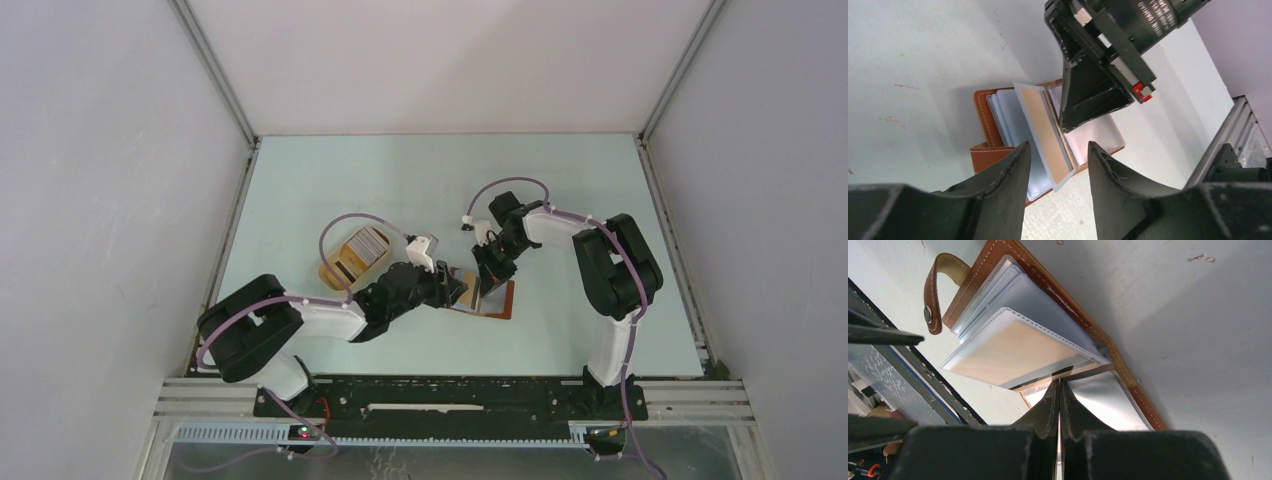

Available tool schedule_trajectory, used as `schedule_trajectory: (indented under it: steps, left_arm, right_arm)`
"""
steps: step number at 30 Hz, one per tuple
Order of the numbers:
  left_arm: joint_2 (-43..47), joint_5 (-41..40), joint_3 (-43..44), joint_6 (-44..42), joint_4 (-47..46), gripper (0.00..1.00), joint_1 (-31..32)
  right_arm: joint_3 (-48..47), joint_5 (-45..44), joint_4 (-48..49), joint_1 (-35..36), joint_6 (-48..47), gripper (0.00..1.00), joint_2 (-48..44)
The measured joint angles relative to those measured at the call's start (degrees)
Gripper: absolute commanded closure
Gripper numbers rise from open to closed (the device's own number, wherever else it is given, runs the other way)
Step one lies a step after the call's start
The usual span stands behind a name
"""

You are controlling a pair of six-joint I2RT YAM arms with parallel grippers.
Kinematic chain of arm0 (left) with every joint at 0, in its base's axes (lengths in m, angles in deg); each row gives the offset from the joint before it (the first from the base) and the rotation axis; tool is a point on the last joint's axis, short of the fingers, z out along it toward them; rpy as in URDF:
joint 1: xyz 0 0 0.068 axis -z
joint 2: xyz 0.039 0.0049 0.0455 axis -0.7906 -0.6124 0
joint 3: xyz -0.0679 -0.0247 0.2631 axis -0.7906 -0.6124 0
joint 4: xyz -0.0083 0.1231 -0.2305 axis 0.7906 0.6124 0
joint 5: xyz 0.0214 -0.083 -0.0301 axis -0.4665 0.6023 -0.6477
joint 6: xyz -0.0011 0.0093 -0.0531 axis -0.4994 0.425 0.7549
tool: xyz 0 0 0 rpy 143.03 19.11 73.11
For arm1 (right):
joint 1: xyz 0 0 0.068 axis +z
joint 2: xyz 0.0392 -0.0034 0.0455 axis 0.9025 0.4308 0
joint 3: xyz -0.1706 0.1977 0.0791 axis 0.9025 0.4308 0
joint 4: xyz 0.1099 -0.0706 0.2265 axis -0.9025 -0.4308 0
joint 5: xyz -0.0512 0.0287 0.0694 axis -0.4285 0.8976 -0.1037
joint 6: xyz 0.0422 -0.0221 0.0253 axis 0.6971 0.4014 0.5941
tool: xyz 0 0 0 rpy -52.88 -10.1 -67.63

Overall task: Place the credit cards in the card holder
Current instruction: Turn over the card slot in the card holder.

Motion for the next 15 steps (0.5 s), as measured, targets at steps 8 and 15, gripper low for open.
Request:
schedule_trajectory:
  steps: [8,15]
  left_arm:
    - [-1.9,-0.4,0.8,0.1,3.0,0.52,0.0]
    - [-3.8,0.2,2.3,0.1,4.2,0.55,0.0]
  right_arm:
    - [0.0,0.0,0.0,0.0,0.0,0.96,0.0]
    - [-0.1,0.0,-0.2,0.0,0.0,0.96,0.0]
